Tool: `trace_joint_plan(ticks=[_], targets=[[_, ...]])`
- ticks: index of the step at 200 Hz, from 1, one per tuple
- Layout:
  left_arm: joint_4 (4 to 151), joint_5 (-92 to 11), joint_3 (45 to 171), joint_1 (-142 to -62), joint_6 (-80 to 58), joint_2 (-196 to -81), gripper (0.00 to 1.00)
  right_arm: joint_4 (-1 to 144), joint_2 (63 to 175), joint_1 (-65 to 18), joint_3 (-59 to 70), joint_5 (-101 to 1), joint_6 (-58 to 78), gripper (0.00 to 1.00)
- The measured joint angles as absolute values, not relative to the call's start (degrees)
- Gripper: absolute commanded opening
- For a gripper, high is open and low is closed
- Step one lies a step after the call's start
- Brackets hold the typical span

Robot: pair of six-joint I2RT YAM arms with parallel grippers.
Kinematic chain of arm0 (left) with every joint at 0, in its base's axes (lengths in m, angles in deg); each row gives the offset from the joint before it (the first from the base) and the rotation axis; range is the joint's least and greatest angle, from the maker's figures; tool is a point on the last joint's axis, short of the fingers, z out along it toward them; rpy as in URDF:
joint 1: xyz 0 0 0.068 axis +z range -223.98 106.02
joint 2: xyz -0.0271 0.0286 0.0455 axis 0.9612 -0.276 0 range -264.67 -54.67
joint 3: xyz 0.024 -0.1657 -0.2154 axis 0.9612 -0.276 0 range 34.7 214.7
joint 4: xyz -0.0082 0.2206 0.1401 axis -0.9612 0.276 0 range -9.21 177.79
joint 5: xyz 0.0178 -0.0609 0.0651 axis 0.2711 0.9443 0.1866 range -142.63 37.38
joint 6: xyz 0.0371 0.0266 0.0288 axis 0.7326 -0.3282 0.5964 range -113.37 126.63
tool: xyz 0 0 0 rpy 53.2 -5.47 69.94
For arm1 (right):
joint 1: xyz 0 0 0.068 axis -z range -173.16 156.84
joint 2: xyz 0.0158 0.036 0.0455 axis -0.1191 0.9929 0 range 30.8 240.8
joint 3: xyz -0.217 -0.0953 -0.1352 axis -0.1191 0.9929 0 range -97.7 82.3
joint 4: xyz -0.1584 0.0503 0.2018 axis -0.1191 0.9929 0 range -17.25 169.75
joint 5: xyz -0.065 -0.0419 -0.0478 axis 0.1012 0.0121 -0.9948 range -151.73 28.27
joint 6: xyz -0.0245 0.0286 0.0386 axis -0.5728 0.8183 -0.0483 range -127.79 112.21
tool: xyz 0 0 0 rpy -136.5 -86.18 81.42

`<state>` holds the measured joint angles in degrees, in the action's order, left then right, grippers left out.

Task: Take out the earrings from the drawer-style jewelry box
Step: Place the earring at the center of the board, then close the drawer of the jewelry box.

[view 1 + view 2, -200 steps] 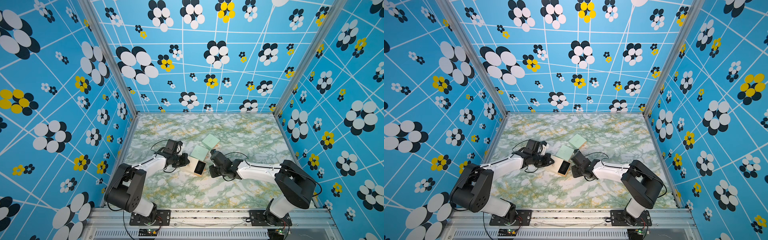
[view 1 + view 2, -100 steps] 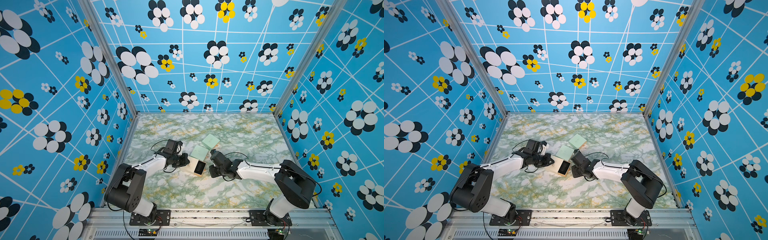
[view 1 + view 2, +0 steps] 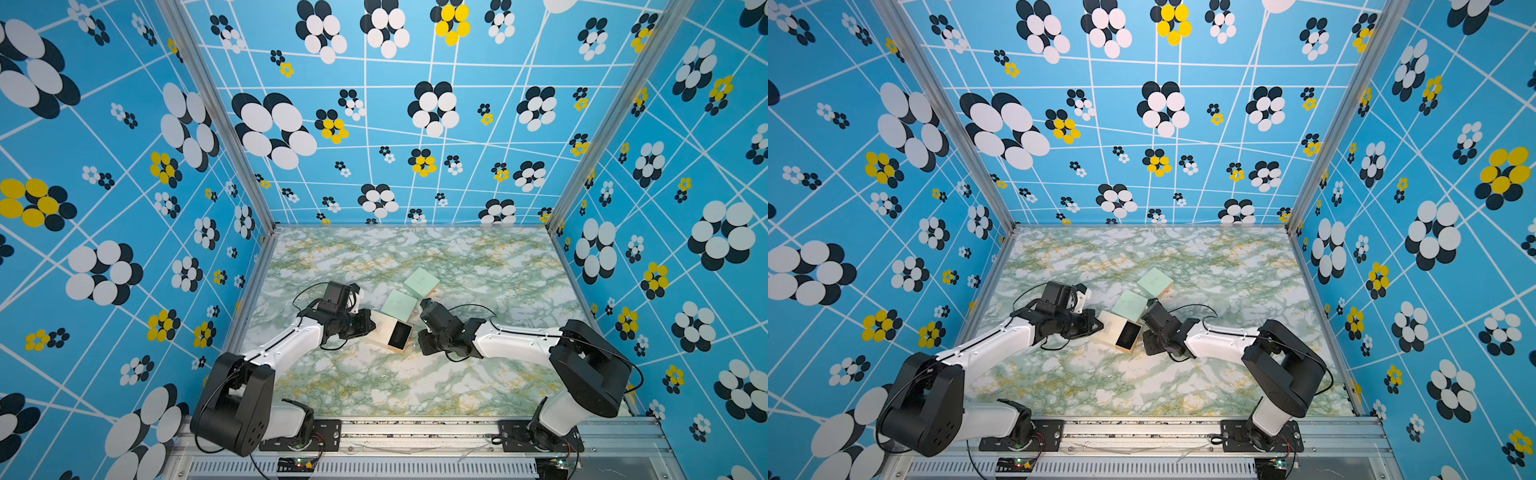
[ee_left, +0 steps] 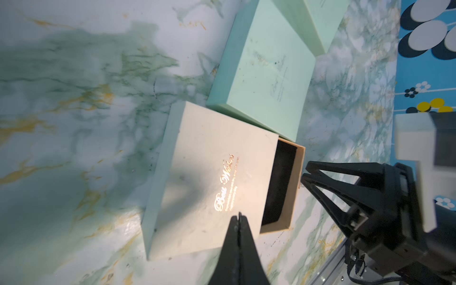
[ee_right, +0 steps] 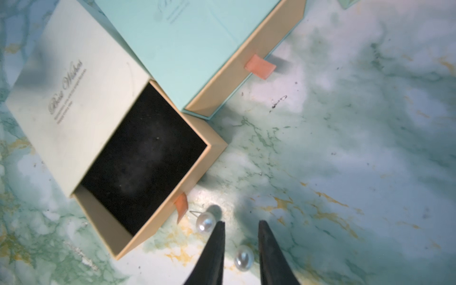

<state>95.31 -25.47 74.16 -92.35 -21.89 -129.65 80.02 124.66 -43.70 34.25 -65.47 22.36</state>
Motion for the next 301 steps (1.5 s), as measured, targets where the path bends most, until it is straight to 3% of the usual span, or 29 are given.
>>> trace_joint_plan(ticks=[28,67,159,301], targets=[[96.3,-26.3,74.2,-89.0,-21.9,-125.7,0.0,80.7,124.7,-43.7,33.0,-65.5,21.5,0.26],[95.7,-26.7,74.1,-85.7,-21.9,-130.8,0.0,82.1,125.4,-43.7,30.9,-65.5,20.7,0.27],[92.9,-26.4,74.1,-85.7,-21.9,-140.7,0.0,84.8,129.9,-43.7,26.5,-65.7,19.0,0.26],[92.1,-26.7,74.4,-88.4,-22.7,-141.1,0.0,85.4,133.7,-45.5,21.8,-64.1,16.8,0.26]])
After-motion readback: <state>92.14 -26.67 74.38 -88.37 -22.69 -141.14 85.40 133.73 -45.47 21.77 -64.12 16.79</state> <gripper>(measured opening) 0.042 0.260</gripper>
